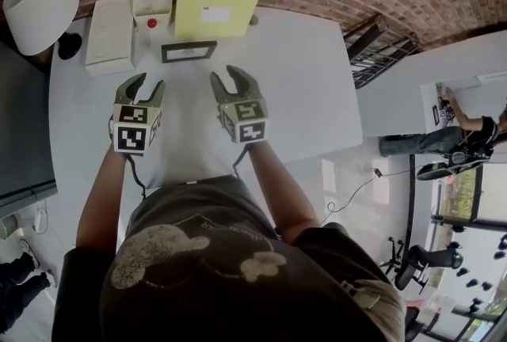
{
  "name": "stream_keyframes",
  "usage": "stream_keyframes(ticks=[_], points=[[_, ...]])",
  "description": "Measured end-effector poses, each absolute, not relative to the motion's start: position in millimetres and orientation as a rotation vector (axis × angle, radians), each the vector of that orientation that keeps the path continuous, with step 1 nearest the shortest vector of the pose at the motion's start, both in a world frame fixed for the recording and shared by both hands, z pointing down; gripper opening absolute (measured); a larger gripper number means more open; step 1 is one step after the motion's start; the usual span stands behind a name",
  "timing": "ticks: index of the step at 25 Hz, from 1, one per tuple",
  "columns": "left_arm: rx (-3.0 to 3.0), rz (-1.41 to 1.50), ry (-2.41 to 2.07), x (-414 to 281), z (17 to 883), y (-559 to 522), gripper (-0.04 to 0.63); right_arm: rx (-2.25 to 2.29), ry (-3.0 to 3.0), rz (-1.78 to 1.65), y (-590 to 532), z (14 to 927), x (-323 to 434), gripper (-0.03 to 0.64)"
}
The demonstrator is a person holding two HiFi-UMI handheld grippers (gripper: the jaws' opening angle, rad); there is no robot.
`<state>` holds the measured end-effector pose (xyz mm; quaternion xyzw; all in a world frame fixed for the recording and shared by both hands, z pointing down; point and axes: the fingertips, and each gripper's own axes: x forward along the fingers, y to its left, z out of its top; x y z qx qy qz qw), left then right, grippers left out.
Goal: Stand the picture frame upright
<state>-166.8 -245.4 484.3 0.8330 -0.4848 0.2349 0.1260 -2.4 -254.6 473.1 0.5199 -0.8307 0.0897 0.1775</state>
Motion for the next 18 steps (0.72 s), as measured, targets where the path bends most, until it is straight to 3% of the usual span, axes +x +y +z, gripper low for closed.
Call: stream_keyframes(ticks=[18], points=[[2.560,0.441,-1.581,-152.9,391.3,-192.1,0.031,1.613,-2.435,0.163,-201.2,390.7,36.9,0.075]])
